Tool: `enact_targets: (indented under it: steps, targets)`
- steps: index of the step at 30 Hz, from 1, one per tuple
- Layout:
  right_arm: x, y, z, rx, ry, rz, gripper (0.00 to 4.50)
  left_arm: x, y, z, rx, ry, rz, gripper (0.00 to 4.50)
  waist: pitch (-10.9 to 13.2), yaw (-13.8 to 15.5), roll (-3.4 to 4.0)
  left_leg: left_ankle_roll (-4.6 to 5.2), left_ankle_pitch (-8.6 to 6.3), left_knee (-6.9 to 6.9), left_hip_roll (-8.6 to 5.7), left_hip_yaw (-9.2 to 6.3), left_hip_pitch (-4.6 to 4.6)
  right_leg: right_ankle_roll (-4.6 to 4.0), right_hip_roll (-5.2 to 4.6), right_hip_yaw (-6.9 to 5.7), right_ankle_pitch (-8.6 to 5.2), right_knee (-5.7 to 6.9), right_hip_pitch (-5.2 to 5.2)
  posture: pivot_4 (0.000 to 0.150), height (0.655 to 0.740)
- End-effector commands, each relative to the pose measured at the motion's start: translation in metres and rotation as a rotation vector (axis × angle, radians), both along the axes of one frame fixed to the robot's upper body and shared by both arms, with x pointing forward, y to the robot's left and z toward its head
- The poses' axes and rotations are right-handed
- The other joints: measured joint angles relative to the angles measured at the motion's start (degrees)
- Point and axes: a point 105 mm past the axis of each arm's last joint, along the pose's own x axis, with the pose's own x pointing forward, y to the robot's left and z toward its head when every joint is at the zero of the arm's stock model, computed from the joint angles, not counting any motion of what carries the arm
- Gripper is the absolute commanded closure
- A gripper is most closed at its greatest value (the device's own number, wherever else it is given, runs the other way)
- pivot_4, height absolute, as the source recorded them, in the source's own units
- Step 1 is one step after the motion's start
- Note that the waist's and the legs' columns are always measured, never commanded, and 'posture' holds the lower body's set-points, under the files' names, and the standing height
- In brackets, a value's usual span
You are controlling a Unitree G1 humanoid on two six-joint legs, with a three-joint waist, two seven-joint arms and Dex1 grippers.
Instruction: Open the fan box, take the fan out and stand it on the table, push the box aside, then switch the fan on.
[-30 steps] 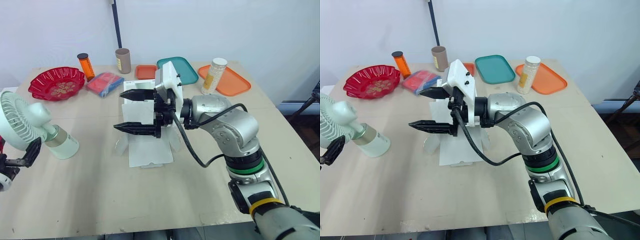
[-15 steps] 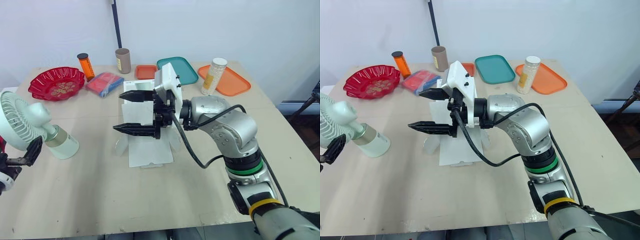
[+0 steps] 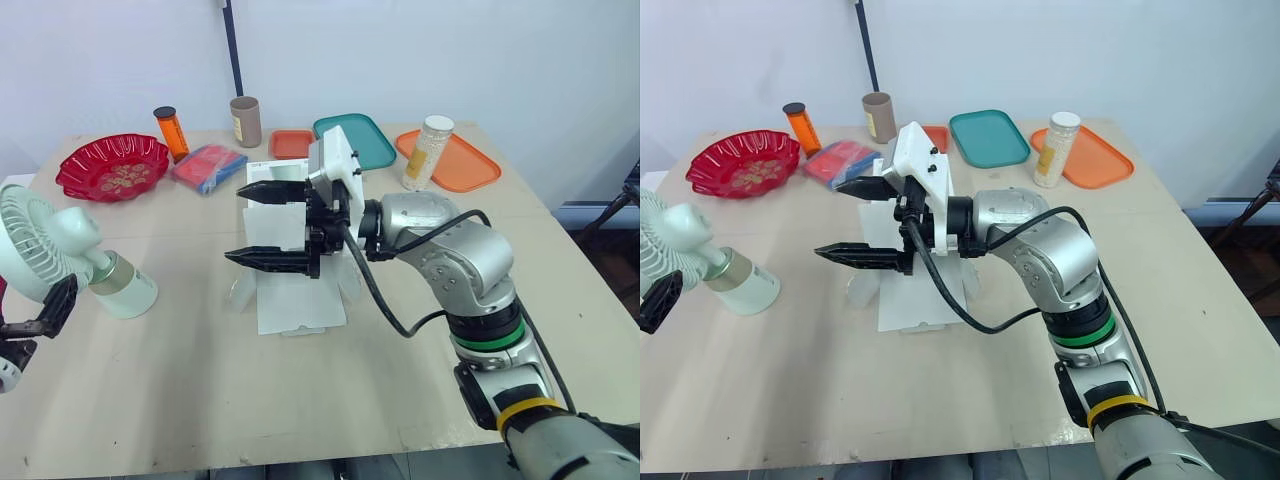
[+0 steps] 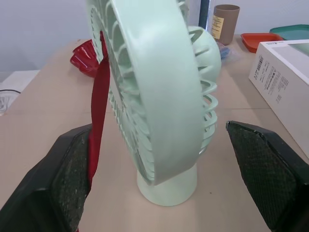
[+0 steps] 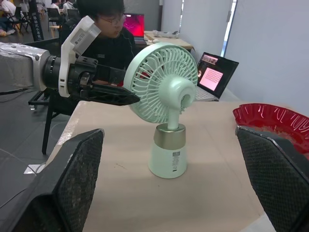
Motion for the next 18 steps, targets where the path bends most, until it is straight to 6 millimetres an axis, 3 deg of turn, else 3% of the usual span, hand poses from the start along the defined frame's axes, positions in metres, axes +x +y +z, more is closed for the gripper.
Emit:
enact_targets:
  steps: [1,18]
  targets:
    - [-0.005,0.001,0.006,0.028,-0.031,0.016,0.0,-0.005,-0.001,0.018,0.054,-0.06,0.028,0.05,0.0,0.0,0.0,0.0,0.0,0.0,0.0,0.0,0.0,0.0,0.0,0.0,0.0,0.0,0.0,0.15,0.74]
    - [-0.004,0.003,0.005,0.033,-0.031,0.026,0.0,-0.004,0.012,0.045,0.12,-0.153,0.11,0.05,0.0,0.0,0.0,-0.01,0.01,-0.05,0.0,0.01,0.0,-0.02,0.02,0.0,-0.01,-0.01,-0.01,0.15,0.74]
